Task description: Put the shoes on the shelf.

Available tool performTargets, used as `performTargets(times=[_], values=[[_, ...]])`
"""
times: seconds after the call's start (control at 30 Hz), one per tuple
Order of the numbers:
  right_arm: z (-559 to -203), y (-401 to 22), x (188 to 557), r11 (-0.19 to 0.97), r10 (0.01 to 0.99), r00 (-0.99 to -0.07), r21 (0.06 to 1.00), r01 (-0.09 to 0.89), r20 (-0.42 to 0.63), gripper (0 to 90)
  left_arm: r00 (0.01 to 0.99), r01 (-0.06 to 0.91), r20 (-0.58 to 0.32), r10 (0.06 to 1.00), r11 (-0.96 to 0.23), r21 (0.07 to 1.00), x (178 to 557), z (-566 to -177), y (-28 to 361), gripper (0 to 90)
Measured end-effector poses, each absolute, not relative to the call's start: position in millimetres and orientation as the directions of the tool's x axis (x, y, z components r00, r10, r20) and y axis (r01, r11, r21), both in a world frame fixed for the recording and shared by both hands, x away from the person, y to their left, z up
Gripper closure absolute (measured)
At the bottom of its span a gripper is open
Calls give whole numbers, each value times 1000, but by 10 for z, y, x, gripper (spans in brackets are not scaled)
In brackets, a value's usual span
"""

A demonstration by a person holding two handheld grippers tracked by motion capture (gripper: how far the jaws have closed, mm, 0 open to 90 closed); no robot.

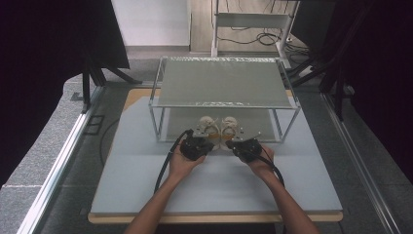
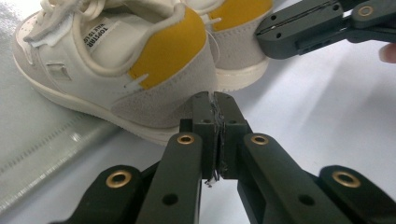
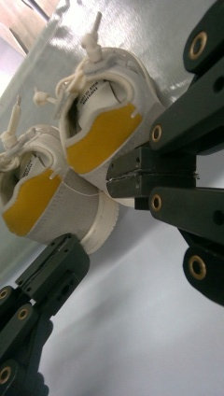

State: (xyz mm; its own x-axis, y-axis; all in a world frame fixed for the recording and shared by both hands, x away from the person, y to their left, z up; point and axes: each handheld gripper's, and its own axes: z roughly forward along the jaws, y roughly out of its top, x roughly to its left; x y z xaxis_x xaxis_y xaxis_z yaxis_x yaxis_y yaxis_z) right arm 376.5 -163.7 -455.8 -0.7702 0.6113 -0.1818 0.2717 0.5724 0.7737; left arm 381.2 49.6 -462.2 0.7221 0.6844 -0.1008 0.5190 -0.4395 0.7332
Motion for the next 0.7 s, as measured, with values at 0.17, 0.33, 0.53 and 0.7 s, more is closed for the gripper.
performTargets(times=[0.17,0.33,0.53,0.7], values=[[-4562,-1603,3890,570,625,-760,769,288,-179,899,725,517,-94,683,-448,729,3962,-4622,502,879],[-4597,-1563,3976,571,644,-736,772,280,-209,899,709,528,-100,699,-431,732,4060,-4644,488,876],[-4655,-1547,4036,565,671,-698,782,264,-249,899,706,523,-95,702,-427,738,4165,-4670,470,874],[-4700,-1567,4102,543,694,-676,796,266,-248,899,699,523,-100,708,-411,746,4224,-4698,450,872]])
